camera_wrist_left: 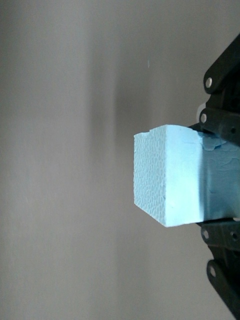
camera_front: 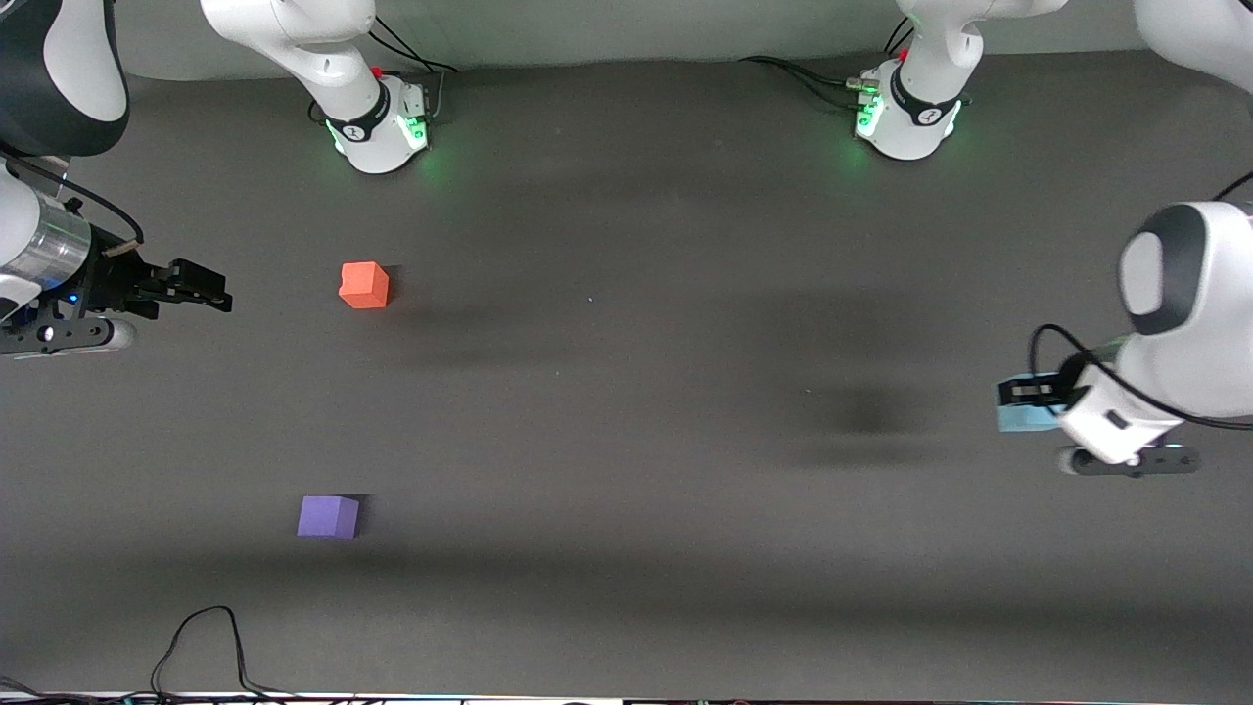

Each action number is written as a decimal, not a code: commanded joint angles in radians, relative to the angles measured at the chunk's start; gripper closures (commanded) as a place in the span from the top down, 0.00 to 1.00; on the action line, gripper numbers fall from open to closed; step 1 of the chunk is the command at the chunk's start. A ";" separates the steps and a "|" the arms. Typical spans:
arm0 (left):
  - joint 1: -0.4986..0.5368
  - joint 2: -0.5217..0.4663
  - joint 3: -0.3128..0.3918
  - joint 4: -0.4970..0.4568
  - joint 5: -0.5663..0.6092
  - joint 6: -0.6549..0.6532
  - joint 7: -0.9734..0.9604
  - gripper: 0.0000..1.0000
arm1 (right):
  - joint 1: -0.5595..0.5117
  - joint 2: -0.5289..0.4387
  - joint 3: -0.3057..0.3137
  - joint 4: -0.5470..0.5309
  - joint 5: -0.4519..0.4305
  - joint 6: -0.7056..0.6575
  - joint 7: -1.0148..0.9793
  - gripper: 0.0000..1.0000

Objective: Place blue block between orange and purple blocks
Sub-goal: 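Carry the blue cube with the left gripper toward the table middle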

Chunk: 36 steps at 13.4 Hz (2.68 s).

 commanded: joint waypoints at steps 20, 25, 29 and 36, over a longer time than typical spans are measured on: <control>-0.662 0.466 -0.116 0.269 0.125 0.355 -0.806 0.27 | 0.010 -0.006 -0.008 -0.014 -0.001 0.014 -0.019 1.00; -0.695 0.556 -0.116 0.269 0.196 0.430 -0.863 0.27 | 0.010 -0.004 -0.008 -0.014 -0.001 0.014 -0.019 1.00; -0.702 0.580 -0.116 0.268 0.198 0.460 -0.863 0.34 | 0.010 -0.004 -0.007 -0.014 -0.001 0.014 -0.019 1.00; -0.629 0.466 -0.142 0.294 0.163 0.281 -0.797 1.00 | 0.010 -0.004 -0.007 -0.012 -0.001 0.014 -0.019 1.00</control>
